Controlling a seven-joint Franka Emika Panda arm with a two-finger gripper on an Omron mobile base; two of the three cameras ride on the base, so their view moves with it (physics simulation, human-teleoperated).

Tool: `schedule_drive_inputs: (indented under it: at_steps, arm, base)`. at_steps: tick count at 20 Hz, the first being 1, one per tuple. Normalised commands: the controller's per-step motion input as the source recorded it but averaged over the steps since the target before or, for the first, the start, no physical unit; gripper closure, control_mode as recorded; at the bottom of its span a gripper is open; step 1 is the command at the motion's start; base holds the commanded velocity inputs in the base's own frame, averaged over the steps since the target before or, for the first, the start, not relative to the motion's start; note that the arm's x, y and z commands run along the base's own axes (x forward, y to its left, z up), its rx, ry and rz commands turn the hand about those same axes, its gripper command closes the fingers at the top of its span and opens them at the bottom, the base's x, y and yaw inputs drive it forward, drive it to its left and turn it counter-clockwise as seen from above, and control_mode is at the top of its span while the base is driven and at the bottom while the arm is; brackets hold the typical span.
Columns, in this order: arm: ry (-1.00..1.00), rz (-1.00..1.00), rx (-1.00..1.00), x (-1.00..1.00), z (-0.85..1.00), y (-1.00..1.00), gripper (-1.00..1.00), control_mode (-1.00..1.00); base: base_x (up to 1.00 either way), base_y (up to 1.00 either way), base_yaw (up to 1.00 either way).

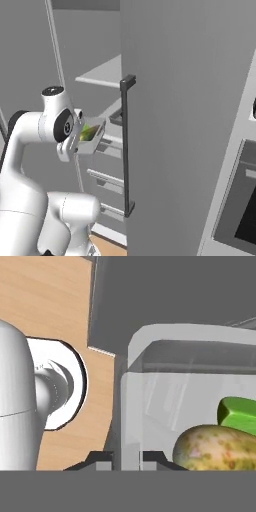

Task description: Take the meat container that has the steak and place it on the second highest rack of the freezer. Then take the vegetable container that has the lemon wedge and cucumber and place it on the highest rack of the freezer.

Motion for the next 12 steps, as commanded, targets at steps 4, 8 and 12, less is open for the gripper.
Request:
schedule_drive_inputs:
  at_steps: [4, 8, 12]
  arm:
    - [0.00, 0.00, 0.00, 0.00, 0.00, 0.00, 1.00, 1.00]
    - [0.00, 0.00, 0.00, 0.00, 0.00, 0.00, 1.00, 1.00]
    - [0.00, 0.00, 0.00, 0.00, 0.00, 0.00, 1.00, 1.00]
  base:
    - [0.63, 0.02, -0.15]
    - [0.34, 0.41, -0.06]
    - [0.10, 0.50, -0.07]
